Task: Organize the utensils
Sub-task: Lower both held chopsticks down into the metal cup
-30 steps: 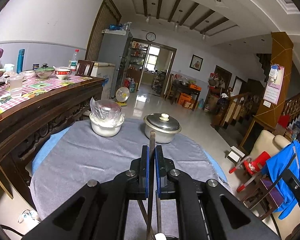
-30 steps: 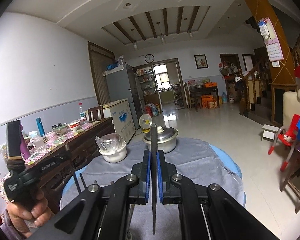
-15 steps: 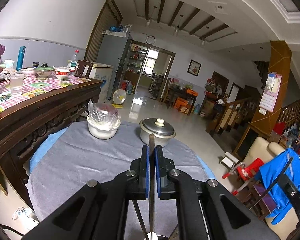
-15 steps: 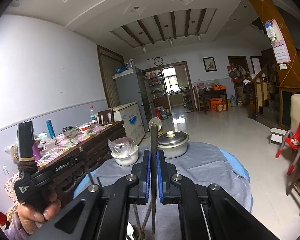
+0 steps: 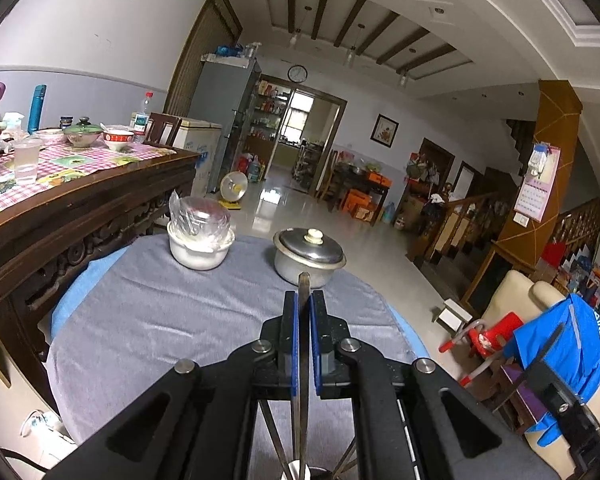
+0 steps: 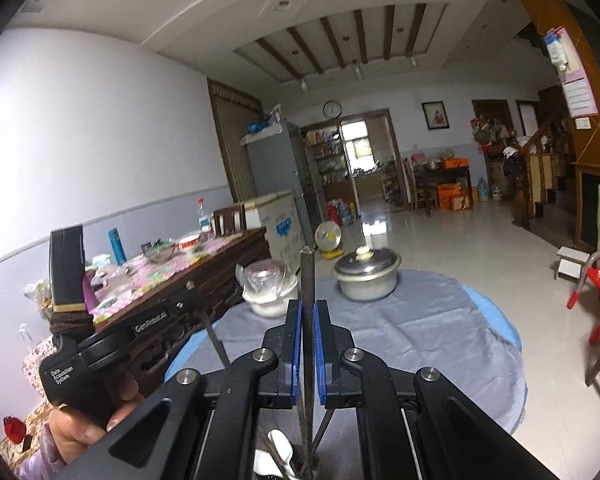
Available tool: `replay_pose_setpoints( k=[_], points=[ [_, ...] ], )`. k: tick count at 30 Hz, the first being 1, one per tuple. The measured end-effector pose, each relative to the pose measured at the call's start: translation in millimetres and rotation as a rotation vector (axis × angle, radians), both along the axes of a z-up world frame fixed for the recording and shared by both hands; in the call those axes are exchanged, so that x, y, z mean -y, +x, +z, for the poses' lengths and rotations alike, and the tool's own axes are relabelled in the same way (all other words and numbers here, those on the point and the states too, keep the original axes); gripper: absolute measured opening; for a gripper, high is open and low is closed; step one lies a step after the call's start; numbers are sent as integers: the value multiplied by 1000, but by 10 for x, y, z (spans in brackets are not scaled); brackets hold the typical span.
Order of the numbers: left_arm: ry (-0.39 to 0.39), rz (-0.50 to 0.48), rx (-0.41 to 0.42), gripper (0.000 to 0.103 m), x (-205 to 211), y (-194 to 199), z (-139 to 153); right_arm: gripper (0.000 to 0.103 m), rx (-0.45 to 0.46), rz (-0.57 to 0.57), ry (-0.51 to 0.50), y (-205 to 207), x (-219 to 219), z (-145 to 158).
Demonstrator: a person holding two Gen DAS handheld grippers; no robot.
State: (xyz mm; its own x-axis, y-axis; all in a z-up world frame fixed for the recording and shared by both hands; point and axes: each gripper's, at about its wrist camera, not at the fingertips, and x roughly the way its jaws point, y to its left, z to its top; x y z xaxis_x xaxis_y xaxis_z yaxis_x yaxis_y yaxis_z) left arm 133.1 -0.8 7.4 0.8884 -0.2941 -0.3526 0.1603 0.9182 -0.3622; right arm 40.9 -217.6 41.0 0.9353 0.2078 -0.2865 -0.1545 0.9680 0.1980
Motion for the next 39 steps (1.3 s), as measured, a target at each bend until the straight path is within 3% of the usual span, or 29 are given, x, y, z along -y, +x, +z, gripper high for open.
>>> replay_pose_setpoints(
  k=[12,23,30,39],
  points=[
    [33,-38,-42,6,97,-40,-154,7,-98,27,-26,101,-79,-254],
    [61,-54,-63,6,133,-124,-259,7,-133,29,-45,163,-138,-371],
    [77,-50,-101,7,130,-130,-364,7,-220,19,-30,338,-137,-577],
    [92,-47,-118,7,118,-167,-404,7,-229,26,-41,336,-217,-621]
  ],
)
